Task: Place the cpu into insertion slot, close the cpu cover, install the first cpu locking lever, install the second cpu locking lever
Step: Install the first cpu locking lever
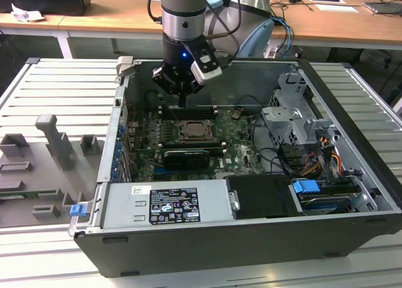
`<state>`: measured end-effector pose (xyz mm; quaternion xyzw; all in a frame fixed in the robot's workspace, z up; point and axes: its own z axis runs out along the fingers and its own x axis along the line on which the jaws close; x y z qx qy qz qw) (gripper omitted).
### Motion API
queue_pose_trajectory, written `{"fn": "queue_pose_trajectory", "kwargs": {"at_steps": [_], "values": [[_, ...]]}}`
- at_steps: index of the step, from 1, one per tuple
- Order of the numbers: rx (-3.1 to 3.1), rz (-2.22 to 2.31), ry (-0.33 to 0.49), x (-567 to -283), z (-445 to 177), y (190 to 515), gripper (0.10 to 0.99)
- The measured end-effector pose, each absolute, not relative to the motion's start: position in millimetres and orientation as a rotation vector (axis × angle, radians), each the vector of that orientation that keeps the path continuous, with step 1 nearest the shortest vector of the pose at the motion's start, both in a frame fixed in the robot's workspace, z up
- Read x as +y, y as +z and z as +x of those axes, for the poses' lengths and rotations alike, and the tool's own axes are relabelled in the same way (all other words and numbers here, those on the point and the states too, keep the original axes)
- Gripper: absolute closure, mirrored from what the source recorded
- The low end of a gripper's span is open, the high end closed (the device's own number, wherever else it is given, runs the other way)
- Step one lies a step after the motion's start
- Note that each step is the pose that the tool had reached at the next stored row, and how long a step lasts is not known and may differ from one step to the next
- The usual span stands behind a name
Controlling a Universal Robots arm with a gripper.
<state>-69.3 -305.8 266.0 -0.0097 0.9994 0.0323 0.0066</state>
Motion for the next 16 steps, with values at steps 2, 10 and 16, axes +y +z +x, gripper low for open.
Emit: {"fn": "queue_pose_trajectory", "kwargs": {"at_steps": [2, 10, 16], "values": [[3.127, -0.030, 0.101, -305.9, -71.8, 266.1, 0.980], [3.125, -0.031, 0.103, -305.8, -95.8, 265.4, 0.980], [3.104, -0.033, 0.102, -305.8, -110.6, 265.2, 0.980]]}}
